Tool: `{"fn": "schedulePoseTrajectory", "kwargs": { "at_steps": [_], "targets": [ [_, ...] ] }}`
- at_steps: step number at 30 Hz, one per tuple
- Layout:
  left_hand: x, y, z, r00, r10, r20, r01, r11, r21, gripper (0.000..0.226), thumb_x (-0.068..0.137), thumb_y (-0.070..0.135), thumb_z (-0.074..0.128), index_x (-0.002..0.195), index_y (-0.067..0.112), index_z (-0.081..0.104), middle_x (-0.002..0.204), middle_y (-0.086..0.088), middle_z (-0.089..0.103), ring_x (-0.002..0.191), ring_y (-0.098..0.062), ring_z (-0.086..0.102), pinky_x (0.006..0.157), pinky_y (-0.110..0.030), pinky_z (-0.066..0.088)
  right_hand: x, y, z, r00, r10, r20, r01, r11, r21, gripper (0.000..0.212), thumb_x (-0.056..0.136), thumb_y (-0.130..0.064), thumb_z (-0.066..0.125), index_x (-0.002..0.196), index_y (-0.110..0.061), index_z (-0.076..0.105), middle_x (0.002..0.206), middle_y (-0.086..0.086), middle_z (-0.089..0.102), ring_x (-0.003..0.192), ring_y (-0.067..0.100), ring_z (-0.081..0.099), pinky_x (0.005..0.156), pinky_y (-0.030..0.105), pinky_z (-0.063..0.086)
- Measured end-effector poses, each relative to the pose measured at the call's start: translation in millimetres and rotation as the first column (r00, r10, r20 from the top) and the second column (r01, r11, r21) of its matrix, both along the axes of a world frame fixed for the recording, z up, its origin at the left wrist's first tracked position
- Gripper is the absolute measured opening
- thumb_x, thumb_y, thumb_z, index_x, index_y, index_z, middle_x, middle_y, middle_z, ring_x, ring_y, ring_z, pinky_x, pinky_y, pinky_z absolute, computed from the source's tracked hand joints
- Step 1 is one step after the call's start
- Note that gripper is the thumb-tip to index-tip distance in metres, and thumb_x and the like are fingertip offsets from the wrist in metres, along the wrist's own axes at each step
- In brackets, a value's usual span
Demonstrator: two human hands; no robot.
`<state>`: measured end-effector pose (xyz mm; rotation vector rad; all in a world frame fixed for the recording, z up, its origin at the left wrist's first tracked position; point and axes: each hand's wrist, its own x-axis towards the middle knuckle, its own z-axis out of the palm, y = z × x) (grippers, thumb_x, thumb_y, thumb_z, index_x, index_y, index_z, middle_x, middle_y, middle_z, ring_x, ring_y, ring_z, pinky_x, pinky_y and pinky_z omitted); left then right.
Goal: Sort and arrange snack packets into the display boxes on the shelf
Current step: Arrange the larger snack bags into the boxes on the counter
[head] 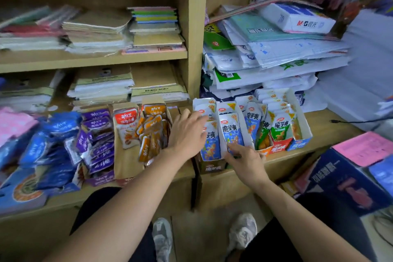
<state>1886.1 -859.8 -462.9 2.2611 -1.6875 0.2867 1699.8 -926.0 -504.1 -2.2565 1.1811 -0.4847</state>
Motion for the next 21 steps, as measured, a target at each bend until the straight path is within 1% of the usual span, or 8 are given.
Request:
{"fn": "schedulePoseTrajectory", "kwargs": {
  "at_steps": [3,6,9,11,13,14,18,21],
  "targets": [
    [5,-3,4,0.994,-0.030,-0.109,0.016,0.991,-0.134,0.032,0.098,0.028,0.062,0.129,0.027,0.067,0.119,0.004,0.067,0.104,-0.019,0.048,0.090,-0.032,0.041,3,1,6,0.999,-0.037,-0.029,0.038,0.999,0.024,0.030,0.097,-0.040,0.056,0.069,-0.031,0.051,0.069,-0.005,0.061,0.083,0.017,0.055,0.082,0.036,0.023],
    [10,-1,2,0.954,-0.085,-0.287,0.044,0.988,-0.147,0.018,0.098,0.025,0.063,0.109,0.029,0.077,0.097,0.008,0.064,0.096,-0.017,0.052,0.076,-0.029,0.040,3,2,15,0.996,-0.046,-0.070,0.051,0.997,0.066,0.031,0.097,-0.038,0.057,0.073,-0.018,0.056,0.068,-0.003,0.059,0.077,0.015,0.053,0.076,0.035,0.020],
    [12,7,-3,0.878,-0.127,-0.461,0.056,0.985,-0.165,0.015,0.095,0.026,0.065,0.103,0.028,0.078,0.098,0.009,0.072,0.095,-0.015,0.062,0.080,-0.037,0.053,7,-6,28,0.989,0.022,-0.143,-0.001,0.989,0.149,0.034,0.096,-0.031,0.060,0.069,-0.011,0.056,0.064,0.005,0.057,0.070,0.022,0.054,0.066,0.032,0.031],
    [14,13,-2,0.834,-0.144,-0.533,0.028,0.975,-0.220,0.013,0.094,0.024,0.067,0.101,0.025,0.078,0.099,0.007,0.075,0.094,-0.012,0.066,0.082,-0.037,0.055,14,-10,41,0.970,0.108,-0.217,-0.072,0.983,0.168,0.030,0.094,-0.027,0.065,0.066,-0.020,0.058,0.062,-0.005,0.055,0.069,0.020,0.057,0.064,0.029,0.038],
    [14,17,5,0.809,-0.160,-0.566,-0.022,0.954,-0.300,0.011,0.094,0.022,0.068,0.099,0.021,0.078,0.098,0.008,0.076,0.091,-0.008,0.066,0.077,-0.026,0.052,19,-15,53,0.949,0.148,-0.279,-0.107,0.982,0.156,0.008,0.091,-0.029,0.070,0.087,-0.022,0.069,0.079,-0.008,0.064,0.081,0.017,0.059,0.063,0.024,0.037],
    [15,19,9,0.804,-0.163,-0.572,-0.050,0.940,-0.338,0.011,0.094,0.022,0.068,0.100,0.020,0.078,0.097,0.008,0.075,0.090,-0.006,0.065,0.074,-0.020,0.048,20,-16,56,0.940,0.153,-0.304,-0.111,0.982,0.150,0.014,0.089,-0.033,0.073,0.099,-0.023,0.070,0.086,-0.009,0.066,0.087,0.016,0.059,0.065,0.022,0.037],
    [23,20,22,0.756,-0.189,-0.626,-0.172,0.866,-0.469,0.008,0.093,0.017,0.069,0.095,0.017,0.077,0.082,0.017,0.069,0.074,0.007,0.059,0.064,-0.012,0.039,10,-23,46,0.965,0.194,-0.175,-0.172,0.976,0.136,0.028,0.082,-0.032,0.079,0.106,-0.033,0.066,0.089,-0.015,0.068,0.089,0.011,0.065,0.091,0.050,0.051],
    [26,18,29,0.730,-0.211,-0.650,-0.196,0.847,-0.495,0.008,0.093,0.017,0.069,0.090,0.017,0.077,0.074,0.019,0.066,0.068,0.004,0.058,0.061,-0.020,0.040,-2,-19,35,0.993,0.106,0.055,-0.110,0.990,0.083,0.048,0.081,-0.030,0.081,0.125,-0.031,0.061,0.111,-0.014,0.068,0.101,0.003,0.063,0.092,0.044,0.053]
  ]
}}
